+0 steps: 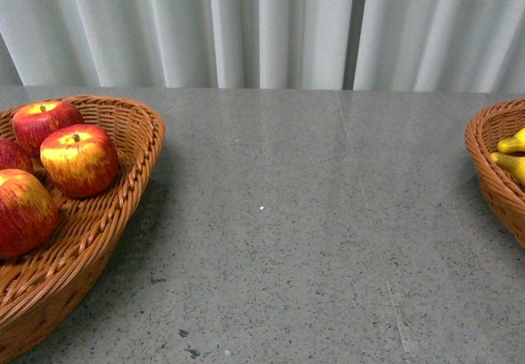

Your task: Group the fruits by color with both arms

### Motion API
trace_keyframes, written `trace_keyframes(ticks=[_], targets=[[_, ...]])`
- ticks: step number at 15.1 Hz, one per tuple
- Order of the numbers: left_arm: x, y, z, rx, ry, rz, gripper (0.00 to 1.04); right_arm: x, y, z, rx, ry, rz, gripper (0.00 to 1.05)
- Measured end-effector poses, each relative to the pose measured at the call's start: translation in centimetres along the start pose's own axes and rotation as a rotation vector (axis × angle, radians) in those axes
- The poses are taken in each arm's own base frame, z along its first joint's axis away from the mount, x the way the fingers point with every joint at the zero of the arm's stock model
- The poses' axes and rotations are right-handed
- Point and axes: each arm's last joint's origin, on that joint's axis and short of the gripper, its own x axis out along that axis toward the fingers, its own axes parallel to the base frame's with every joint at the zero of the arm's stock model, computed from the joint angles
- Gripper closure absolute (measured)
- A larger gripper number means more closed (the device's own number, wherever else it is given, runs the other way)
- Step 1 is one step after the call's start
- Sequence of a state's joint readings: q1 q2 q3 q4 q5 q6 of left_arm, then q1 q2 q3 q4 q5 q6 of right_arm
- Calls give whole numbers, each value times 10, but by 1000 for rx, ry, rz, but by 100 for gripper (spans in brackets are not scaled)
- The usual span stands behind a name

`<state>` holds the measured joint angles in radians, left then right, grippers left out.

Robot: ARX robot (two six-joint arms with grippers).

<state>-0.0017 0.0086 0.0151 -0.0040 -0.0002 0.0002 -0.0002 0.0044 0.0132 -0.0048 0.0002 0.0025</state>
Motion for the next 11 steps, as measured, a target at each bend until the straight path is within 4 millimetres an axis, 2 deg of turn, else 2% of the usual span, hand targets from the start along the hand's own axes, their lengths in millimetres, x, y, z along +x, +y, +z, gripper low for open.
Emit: trace_keyframes(ticks=[2,7,8,9,11], targets=[[0,0,0,0,0,0,7,0,0,0,0,0,0,100],[0,0,0,0,0,0,7,0,0,0,0,0,0,40],[0,0,0,0,0,0,7,0,0,0,0,0,0,16],[0,0,0,0,0,0,7,0,0,0,0,0,0,7],[0,0,0,0,0,0,7,0,0,0,0,0,0,6]])
